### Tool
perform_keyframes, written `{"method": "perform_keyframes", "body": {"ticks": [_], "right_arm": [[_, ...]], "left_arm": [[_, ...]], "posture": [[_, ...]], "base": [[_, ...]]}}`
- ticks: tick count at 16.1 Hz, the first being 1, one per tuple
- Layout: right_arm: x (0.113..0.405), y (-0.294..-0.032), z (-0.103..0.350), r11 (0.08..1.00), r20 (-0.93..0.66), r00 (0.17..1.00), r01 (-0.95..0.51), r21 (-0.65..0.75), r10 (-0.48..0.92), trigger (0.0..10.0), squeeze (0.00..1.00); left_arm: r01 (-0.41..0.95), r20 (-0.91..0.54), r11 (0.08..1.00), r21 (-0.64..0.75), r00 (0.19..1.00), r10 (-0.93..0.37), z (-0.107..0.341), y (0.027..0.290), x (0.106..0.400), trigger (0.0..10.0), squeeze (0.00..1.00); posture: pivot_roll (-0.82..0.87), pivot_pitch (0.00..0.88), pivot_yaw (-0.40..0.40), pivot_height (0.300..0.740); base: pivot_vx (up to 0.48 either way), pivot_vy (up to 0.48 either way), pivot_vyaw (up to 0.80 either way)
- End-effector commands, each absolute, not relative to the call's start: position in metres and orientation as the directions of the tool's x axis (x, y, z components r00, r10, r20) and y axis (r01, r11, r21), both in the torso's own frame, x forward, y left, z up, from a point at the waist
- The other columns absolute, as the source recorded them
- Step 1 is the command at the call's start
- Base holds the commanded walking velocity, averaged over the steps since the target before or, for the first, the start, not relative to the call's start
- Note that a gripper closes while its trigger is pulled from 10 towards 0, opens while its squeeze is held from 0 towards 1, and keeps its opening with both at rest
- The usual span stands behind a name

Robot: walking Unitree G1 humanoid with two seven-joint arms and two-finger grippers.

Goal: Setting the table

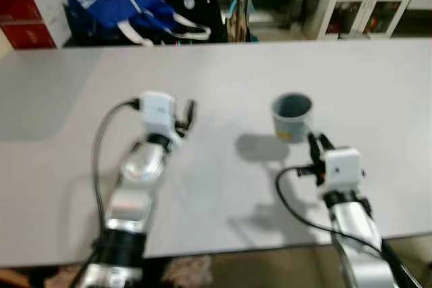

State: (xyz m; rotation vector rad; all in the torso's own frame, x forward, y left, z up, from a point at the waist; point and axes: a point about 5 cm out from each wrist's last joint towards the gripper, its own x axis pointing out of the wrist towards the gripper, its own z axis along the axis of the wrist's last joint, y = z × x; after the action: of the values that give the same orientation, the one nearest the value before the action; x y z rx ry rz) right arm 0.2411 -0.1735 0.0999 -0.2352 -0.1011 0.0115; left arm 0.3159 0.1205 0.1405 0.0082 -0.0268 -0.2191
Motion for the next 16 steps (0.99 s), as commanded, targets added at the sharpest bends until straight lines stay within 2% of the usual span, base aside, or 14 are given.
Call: {"method": "perform_keyframes", "body": {"ticks": [1,5,9,11,16], "right_arm": [[0.243,-0.171,0.106,0.974,0.119,0.992,0.000,-0.226,0.028,10.0,0.00],[0.245,-0.171,0.106,0.973,0.115,0.993,-0.007,-0.232,0.034,10.0,0.00],[0.254,-0.173,0.109,0.977,0.111,0.994,0.001,-0.213,0.024,10.0,0.00],[0.264,-0.174,0.110,0.985,0.104,0.995,0.008,-0.173,0.010,10.0,0.00],[0.284,-0.170,0.107,0.999,0.039,0.999,0.012,0.029,-0.013,10.0,0.00]], "left_arm": [[0.199,0.036,0.979,0.030,0.979,-0.200,0.144,0.126,0.318,10.0,0.00],[0.193,0.037,0.981,0.017,0.980,-0.194,0.144,0.125,0.318,10.0,0.00],[0.191,0.041,0.982,0.006,0.981,-0.191,0.144,0.125,0.317,10.0,0.00],[0.187,0.042,0.982,0.007,0.981,-0.187,0.145,0.125,0.317,10.0,0.00],[0.162,0.041,0.987,0.012,0.986,-0.162,0.145,0.132,0.313,10.0,0.00]], "posture": [[0.00,0.000,0.006,0.740],[0.00,0.000,0.002,0.740],[0.00,0.000,0.000,0.740],[0.01,0.000,-0.008,0.740],[0.05,0.000,-0.033,0.740]], "base": [[0.360,-0.311,0.00],[0.391,-0.275,0.00],[0.000,0.000,0.00],[0.000,0.000,0.00],[0.000,0.000,0.00]]}}
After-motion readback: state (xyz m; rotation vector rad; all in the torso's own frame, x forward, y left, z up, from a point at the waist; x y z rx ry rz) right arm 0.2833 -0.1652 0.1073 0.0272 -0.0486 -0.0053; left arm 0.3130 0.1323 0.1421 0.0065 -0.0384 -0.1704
